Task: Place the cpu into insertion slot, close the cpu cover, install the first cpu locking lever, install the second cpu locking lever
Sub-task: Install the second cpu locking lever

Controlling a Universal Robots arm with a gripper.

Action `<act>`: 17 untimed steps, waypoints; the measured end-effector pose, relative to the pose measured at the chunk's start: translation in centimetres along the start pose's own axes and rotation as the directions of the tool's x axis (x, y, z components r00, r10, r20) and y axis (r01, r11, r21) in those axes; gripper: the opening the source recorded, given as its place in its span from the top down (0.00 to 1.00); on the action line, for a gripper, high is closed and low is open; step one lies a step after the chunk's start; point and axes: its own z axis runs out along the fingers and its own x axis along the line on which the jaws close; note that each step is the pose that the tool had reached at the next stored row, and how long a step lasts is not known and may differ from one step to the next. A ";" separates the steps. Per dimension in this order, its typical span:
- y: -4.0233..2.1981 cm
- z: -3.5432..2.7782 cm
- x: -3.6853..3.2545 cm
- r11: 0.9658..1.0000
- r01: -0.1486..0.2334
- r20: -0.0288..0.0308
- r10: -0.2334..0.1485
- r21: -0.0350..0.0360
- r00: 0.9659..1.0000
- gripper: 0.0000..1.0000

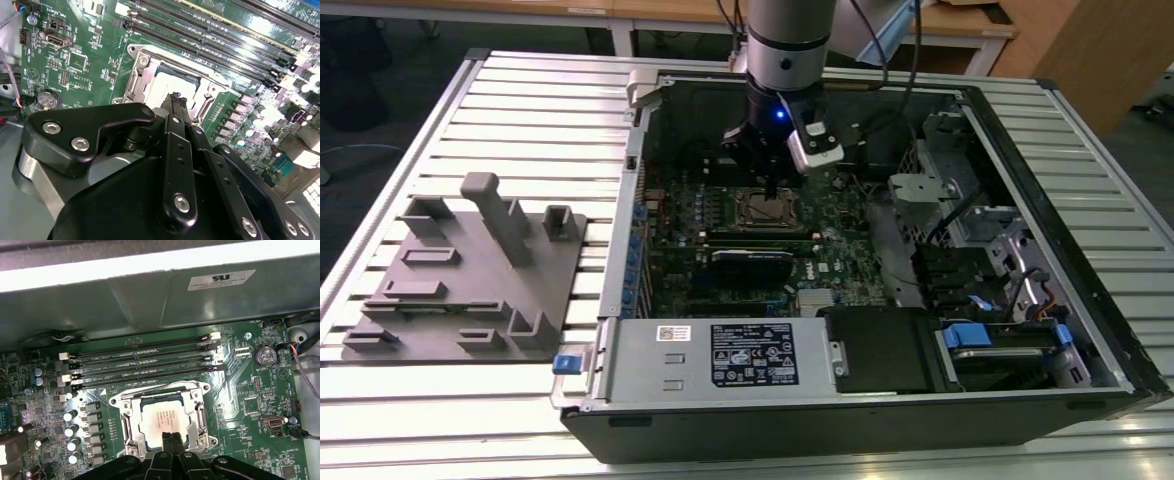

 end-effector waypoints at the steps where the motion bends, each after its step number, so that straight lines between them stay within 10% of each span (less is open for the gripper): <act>1: -0.09 0.00 -0.01 1.000 0.000 0.000 0.000 0.000 1.000 0.89; 17: -1.62 -0.03 -0.37 1.000 0.000 0.000 0.000 0.000 1.000 0.89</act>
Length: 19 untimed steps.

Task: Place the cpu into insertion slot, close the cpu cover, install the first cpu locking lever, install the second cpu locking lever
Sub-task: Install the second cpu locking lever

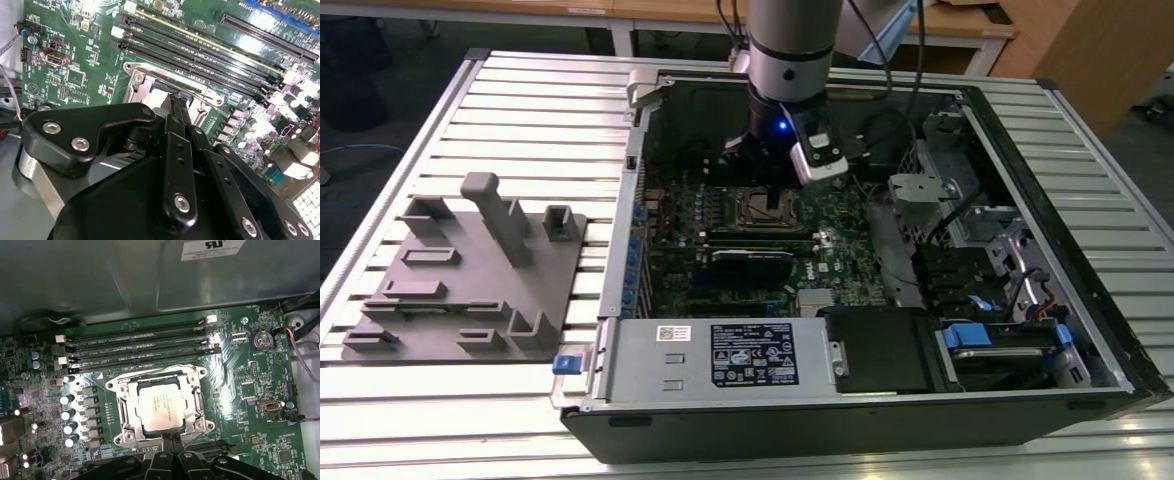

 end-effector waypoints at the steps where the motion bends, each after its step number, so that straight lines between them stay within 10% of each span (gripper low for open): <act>1: -0.08 -0.01 -0.03 1.000 0.000 0.000 0.000 0.000 1.000 0.89; 19: -1.31 -0.03 -0.26 1.000 0.000 0.000 0.000 0.000 1.000 0.89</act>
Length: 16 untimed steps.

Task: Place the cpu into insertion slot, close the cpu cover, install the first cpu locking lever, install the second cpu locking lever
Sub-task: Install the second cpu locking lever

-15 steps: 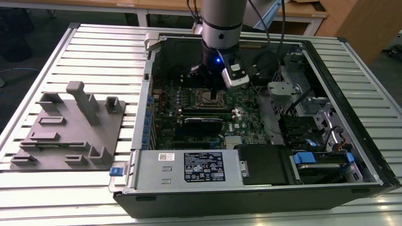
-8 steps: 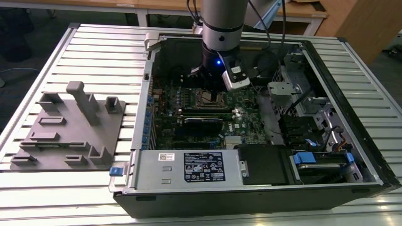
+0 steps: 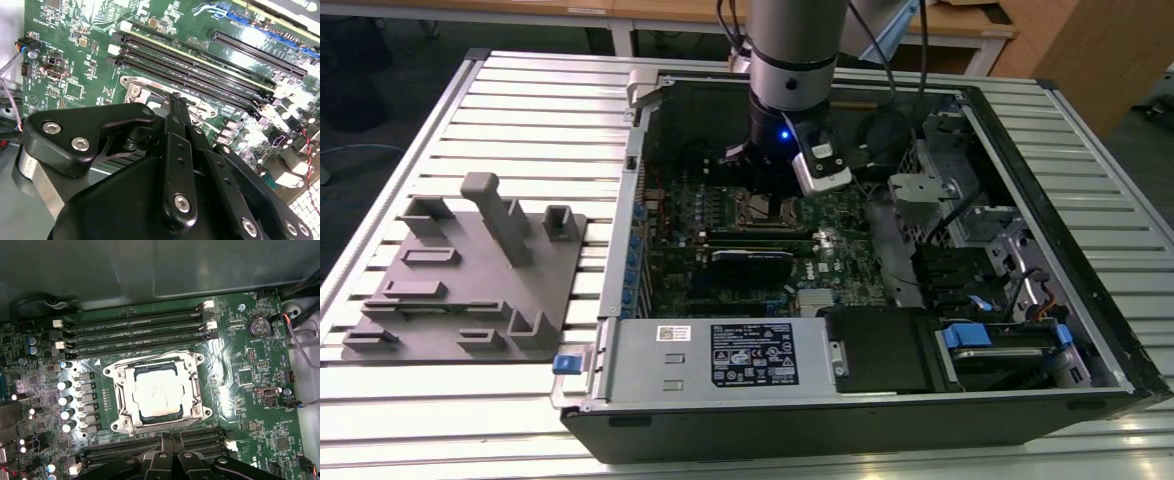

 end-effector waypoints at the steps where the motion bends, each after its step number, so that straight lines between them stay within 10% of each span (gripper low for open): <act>1: -0.20 -0.01 -0.04 1.000 0.000 0.000 0.000 0.000 1.000 0.89; 16: -0.25 0.07 0.28 1.000 0.000 0.000 0.000 0.000 1.000 0.89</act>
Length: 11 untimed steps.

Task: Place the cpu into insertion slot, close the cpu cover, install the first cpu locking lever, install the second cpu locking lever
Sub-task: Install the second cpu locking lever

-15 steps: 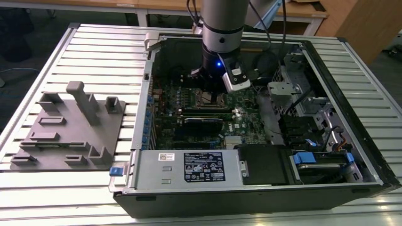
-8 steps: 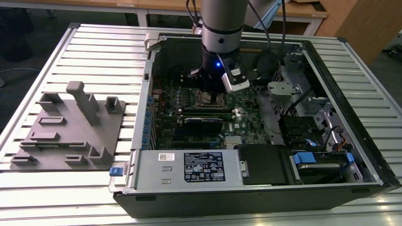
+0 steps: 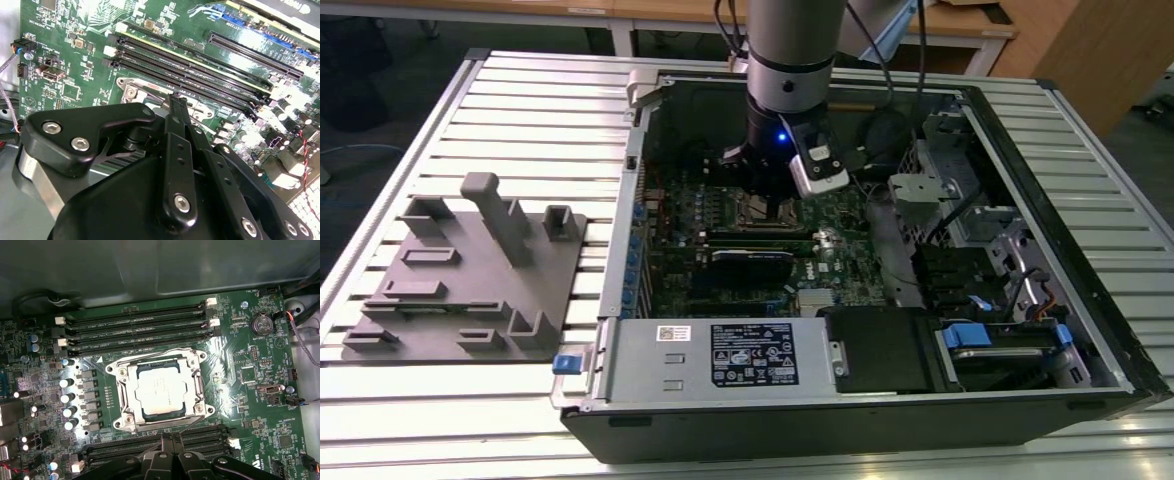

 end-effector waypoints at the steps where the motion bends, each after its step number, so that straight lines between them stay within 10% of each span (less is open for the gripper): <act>1: -0.02 0.01 0.09 1.000 0.000 0.000 0.000 0.000 1.000 0.89; 11: -0.21 0.32 1.28 1.000 0.000 0.002 0.000 0.000 1.000 0.89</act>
